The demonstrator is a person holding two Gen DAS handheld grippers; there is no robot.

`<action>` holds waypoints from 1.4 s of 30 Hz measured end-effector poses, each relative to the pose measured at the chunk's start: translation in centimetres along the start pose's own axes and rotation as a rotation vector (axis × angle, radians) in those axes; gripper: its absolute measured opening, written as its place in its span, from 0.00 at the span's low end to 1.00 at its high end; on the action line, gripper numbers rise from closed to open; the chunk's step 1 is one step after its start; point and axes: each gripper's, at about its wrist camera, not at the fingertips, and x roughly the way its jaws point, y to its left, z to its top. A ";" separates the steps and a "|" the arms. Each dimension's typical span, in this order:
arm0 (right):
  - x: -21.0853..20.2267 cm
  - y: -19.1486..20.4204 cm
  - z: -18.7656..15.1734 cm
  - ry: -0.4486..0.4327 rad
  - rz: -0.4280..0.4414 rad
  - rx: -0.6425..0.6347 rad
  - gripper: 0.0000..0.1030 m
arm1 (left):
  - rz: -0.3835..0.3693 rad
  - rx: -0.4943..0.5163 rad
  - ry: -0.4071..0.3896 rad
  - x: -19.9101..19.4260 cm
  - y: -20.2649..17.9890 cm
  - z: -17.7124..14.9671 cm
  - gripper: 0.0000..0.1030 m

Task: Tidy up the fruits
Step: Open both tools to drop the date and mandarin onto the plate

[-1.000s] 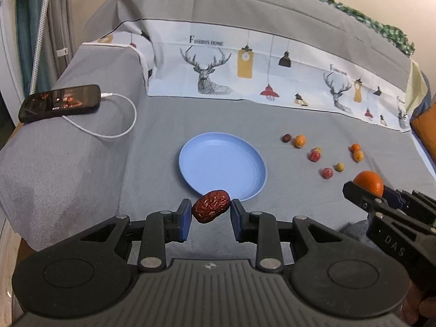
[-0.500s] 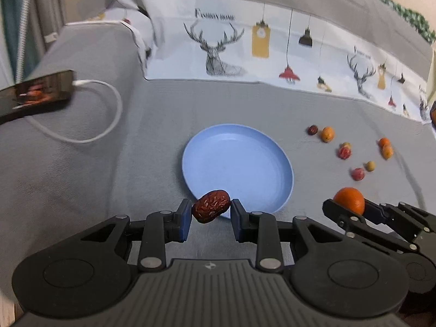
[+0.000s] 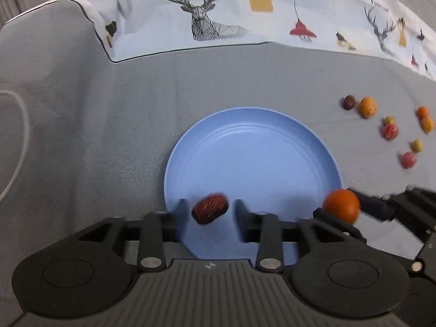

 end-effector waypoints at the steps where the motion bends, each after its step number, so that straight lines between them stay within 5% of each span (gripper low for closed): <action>1: 0.2 0.1 0.1 -0.004 -0.013 -0.005 0.42 | 0.013 0.009 -0.010 -0.1 0.0 0.0 0.87; 2: 0.2 0.1 0.3 -0.008 -0.023 -0.008 0.57 | 0.030 0.024 -0.026 -0.5 0.0 0.0 0.99; 3: -0.2 0.1 0.4 -0.013 -0.026 -0.010 0.70 | 0.045 0.041 -0.055 -1.3 -0.1 -0.1 1.00; 8: -4.8 -0.4 -0.8 -0.013 0.002 0.048 0.89 | 0.101 0.002 -0.070 -5.9 1.2 -2.6 1.00; 13: -10.5 -0.2 -4.2 0.028 0.056 0.101 0.93 | 0.074 -0.143 0.012 -10.9 2.6 -7.8 1.00; 18: -14.8 0.2 -5.7 -0.048 0.006 0.102 0.96 | 0.128 -0.170 0.033 -14.3 2.4 -11.9 1.00; 29: -23.1 0.7 -8.2 -0.269 -0.044 0.094 0.99 | 0.132 -0.112 -0.161 -22.4 -0.5 -14.6 1.00; 42: -27.5 1.3 -9.7 -0.386 -0.036 0.081 0.99 | 0.152 -0.110 -0.269 -26.8 -2.0 -16.3 1.00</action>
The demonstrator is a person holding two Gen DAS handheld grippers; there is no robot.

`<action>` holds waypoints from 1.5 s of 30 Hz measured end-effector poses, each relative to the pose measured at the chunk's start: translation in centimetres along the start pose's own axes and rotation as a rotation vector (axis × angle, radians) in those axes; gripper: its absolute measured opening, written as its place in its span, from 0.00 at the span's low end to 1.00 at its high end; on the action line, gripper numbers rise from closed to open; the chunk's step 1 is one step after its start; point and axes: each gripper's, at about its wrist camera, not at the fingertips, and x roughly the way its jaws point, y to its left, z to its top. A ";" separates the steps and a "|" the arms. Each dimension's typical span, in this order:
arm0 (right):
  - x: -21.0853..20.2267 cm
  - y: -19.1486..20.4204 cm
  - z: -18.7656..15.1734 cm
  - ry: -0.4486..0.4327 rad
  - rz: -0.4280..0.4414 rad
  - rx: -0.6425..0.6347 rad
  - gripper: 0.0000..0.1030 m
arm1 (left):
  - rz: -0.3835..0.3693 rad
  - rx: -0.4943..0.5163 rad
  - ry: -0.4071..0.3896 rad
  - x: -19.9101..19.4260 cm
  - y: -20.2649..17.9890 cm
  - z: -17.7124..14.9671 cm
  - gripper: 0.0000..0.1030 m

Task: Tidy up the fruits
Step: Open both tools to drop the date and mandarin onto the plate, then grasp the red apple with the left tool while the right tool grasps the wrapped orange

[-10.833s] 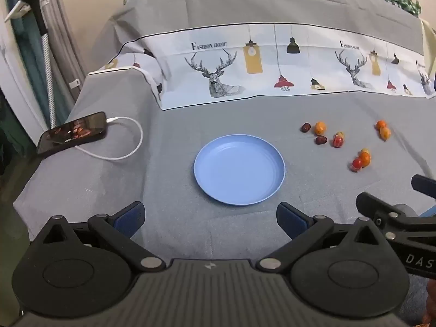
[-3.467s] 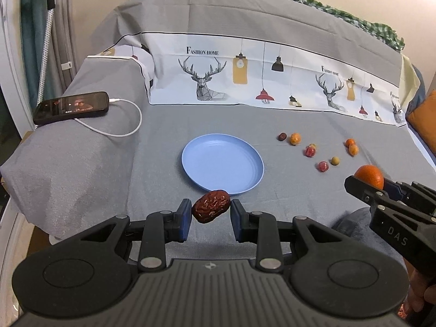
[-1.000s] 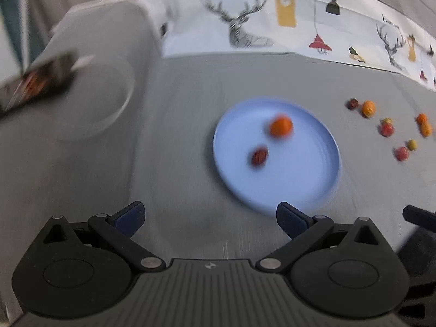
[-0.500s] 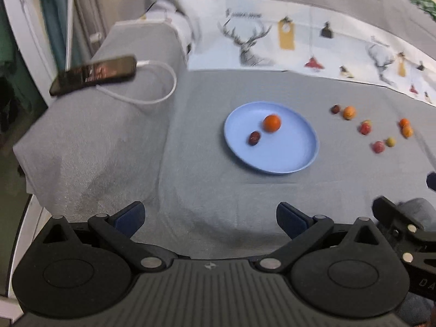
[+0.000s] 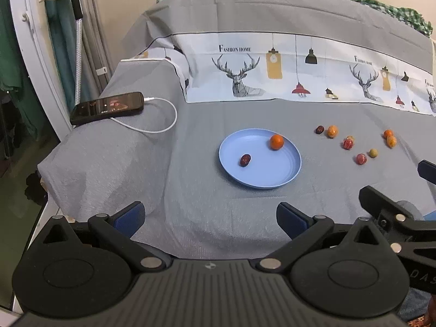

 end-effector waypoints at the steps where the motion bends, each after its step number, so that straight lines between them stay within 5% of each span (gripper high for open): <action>1: -0.1 0.1 0.0 -0.003 0.002 -0.003 0.99 | -0.001 0.000 -0.003 -0.1 0.0 0.0 1.00; 14: 0.6 0.3 0.0 0.029 0.029 -0.005 0.99 | 0.002 0.010 0.003 0.4 0.1 -0.2 1.00; 23: 2.5 -1.7 1.6 0.021 -0.013 0.017 0.99 | 0.001 0.031 -0.007 1.7 -1.4 3.4 1.00; 33: 3.9 -11.3 -0.7 0.057 -0.222 0.226 0.99 | -0.140 0.044 0.065 5.6 -7.6 6.6 1.00; 45: 12.2 -28.4 -3.1 0.126 -0.491 0.449 0.99 | -0.277 0.180 0.160 19.8 -23.5 12.2 1.00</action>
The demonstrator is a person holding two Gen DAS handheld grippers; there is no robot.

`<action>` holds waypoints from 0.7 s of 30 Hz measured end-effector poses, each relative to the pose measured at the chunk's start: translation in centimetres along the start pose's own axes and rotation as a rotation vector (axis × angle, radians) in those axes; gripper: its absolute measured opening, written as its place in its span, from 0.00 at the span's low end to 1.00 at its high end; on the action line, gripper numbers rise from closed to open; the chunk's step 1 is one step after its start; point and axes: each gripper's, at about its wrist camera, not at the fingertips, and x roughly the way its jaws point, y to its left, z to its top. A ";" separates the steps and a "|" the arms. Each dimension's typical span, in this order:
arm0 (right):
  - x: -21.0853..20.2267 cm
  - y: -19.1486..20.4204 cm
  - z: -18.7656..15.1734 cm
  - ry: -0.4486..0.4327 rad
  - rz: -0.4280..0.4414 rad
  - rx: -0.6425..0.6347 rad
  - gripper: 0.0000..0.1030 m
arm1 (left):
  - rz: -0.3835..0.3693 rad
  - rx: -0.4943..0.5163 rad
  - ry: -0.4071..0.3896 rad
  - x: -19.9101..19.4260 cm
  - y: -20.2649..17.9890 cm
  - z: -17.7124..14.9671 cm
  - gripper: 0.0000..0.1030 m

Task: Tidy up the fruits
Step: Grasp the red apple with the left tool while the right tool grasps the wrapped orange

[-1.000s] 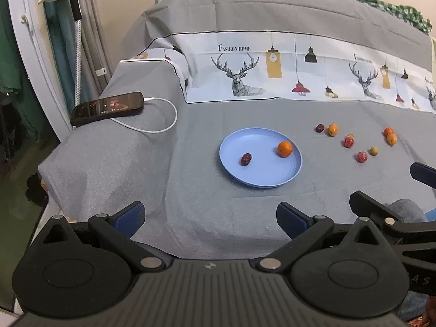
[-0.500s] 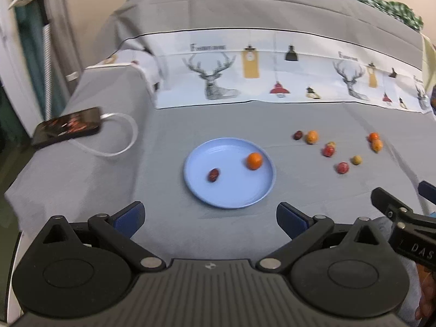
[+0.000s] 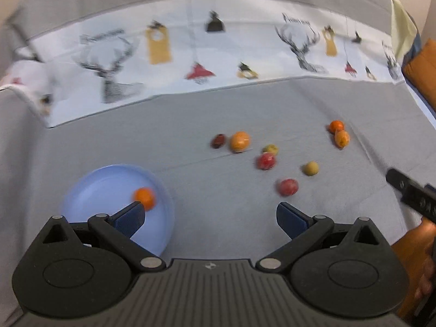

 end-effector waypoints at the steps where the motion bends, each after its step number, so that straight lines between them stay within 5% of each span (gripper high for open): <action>1: 1.6 -0.5 0.4 0.000 -0.011 0.007 0.99 | -0.001 0.009 0.011 1.5 -0.6 0.6 1.00; 13: 21.7 -1.7 1.5 0.104 -0.087 0.034 0.99 | -0.017 0.105 0.126 18.5 -5.4 3.9 1.00; 21: 25.9 -1.7 -0.4 0.041 -0.118 -0.064 0.99 | -0.027 0.098 0.123 21.8 -5.4 3.9 1.00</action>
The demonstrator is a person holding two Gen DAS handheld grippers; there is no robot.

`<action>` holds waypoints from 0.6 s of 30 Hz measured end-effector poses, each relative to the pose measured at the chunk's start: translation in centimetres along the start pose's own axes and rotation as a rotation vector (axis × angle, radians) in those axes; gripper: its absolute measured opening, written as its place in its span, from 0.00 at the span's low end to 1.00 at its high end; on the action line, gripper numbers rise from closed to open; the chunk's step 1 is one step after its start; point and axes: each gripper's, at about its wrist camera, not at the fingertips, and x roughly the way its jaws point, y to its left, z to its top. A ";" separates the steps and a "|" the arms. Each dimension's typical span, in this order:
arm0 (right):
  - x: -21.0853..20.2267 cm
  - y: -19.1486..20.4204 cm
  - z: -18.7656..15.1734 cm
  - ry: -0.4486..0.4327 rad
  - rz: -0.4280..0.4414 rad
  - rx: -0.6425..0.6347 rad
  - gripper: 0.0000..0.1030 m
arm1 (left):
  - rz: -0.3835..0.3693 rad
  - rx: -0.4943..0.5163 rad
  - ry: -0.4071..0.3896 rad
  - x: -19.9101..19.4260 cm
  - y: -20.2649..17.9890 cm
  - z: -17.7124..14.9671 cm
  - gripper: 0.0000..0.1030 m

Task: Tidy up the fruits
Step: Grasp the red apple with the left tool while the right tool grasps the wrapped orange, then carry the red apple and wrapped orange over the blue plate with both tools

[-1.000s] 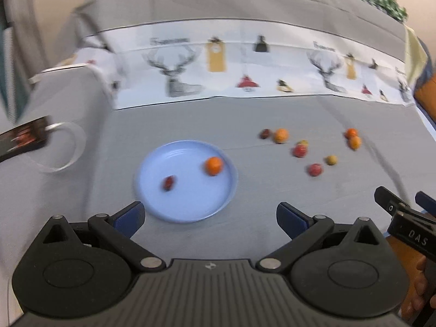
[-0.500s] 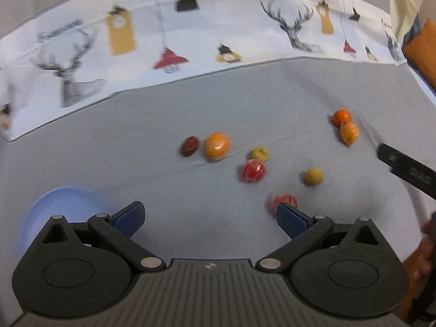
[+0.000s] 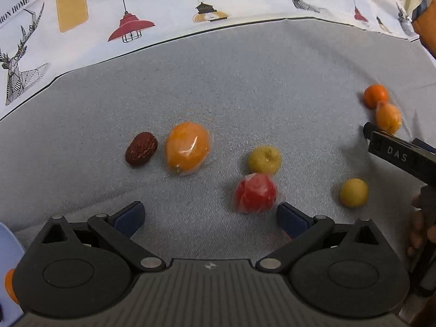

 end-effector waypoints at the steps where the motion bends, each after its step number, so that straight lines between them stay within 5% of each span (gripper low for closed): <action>1: 0.0 0.1 0.0 -0.001 -0.004 -0.005 0.99 | 0.002 0.006 -0.002 0.1 -0.2 0.2 1.00; 3: 0.1 0.4 0.2 -0.001 -0.014 -0.009 0.99 | 0.012 0.020 -0.008 0.0 -0.6 0.5 0.99; 4: -0.1 0.3 0.2 0.000 -0.016 -0.007 0.99 | 0.010 0.022 -0.035 -0.4 -0.7 0.5 0.85; 5: -0.2 0.3 0.2 -0.001 -0.017 -0.004 0.92 | 0.000 0.032 -0.058 -0.9 -0.9 0.6 0.57; 6: -0.7 0.3 0.3 -0.018 -0.017 0.002 0.64 | -0.010 0.048 -0.059 -1.1 -1.3 0.7 0.43; 7: -1.5 0.3 0.2 -0.034 -0.003 -0.001 0.48 | -0.015 0.054 -0.056 -1.3 -1.4 0.7 0.33; 8: -1.7 0.4 0.4 -0.033 0.008 -0.010 0.35 | -0.007 0.048 -0.054 -1.5 -1.4 0.6 0.33; 14: -3.6 -0.7 1.6 0.017 -0.019 0.110 0.35 | -0.032 0.007 -0.059 -5.9 1.0 0.1 0.33; 18: -8.6 -1.7 2.6 -0.041 -0.020 0.163 0.35 | 0.006 -0.022 -0.080 -10.0 3.3 -1.1 0.33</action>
